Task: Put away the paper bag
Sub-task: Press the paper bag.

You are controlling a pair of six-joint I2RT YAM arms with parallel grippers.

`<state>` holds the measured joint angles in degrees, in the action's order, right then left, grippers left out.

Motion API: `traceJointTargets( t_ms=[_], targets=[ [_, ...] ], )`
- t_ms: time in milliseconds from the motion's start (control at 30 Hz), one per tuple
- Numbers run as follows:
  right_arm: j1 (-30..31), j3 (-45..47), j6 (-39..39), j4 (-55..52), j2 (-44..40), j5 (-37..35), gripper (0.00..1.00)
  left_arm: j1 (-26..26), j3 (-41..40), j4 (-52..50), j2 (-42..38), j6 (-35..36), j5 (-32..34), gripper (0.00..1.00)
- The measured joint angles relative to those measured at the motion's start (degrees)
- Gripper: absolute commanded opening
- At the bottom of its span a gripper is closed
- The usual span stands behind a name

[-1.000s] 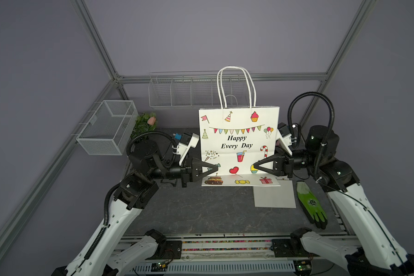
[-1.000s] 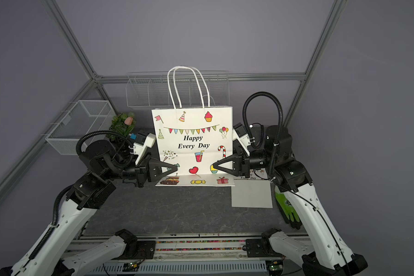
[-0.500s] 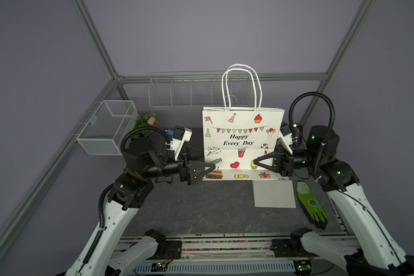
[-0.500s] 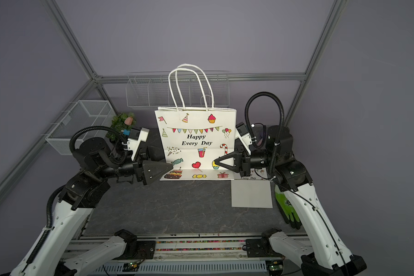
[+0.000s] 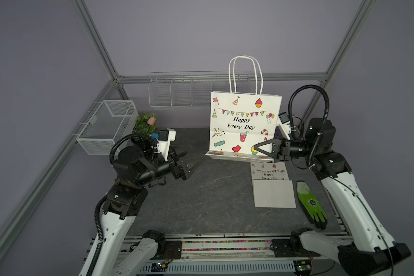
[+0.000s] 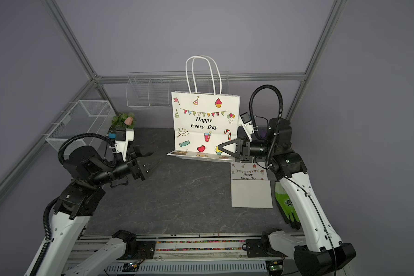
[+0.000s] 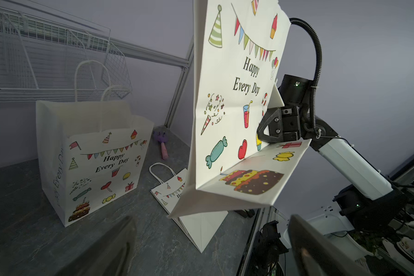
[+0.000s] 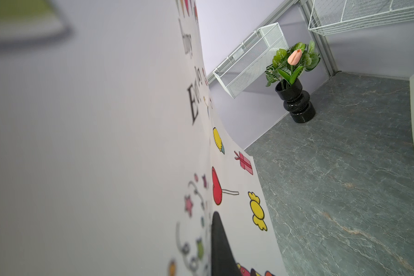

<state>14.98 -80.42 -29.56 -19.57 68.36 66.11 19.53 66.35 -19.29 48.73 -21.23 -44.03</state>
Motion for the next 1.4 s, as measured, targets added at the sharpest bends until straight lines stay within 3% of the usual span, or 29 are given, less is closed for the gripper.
traceJointTargets(
  t_ms=[467,667,800,1033,1400],
  targets=[
    [0.2,-0.9,-14.9,15.7,7.9,-2.2,0.07,0.5,-8.3,13.4,2.9,-4.2,-1.3,0.99],
    [4.1,-1.4,-16.9,18.2,8.1,-0.2,0.07,2.9,-8.3,16.2,5.6,-4.7,-2.3,1.00],
    [7.3,-2.5,-14.1,15.4,8.0,1.4,0.06,3.6,-7.0,16.5,7.9,-4.6,-2.3,1.00],
    [7.7,-2.8,-8.2,8.8,5.9,2.4,0.07,5.2,-5.6,17.0,9.8,-4.7,-2.6,1.00],
    [7.0,-2.7,-1.4,0.2,3.4,3.0,0.07,5.6,-5.4,18.0,6.1,-6.1,-4.8,0.97]
  ],
)
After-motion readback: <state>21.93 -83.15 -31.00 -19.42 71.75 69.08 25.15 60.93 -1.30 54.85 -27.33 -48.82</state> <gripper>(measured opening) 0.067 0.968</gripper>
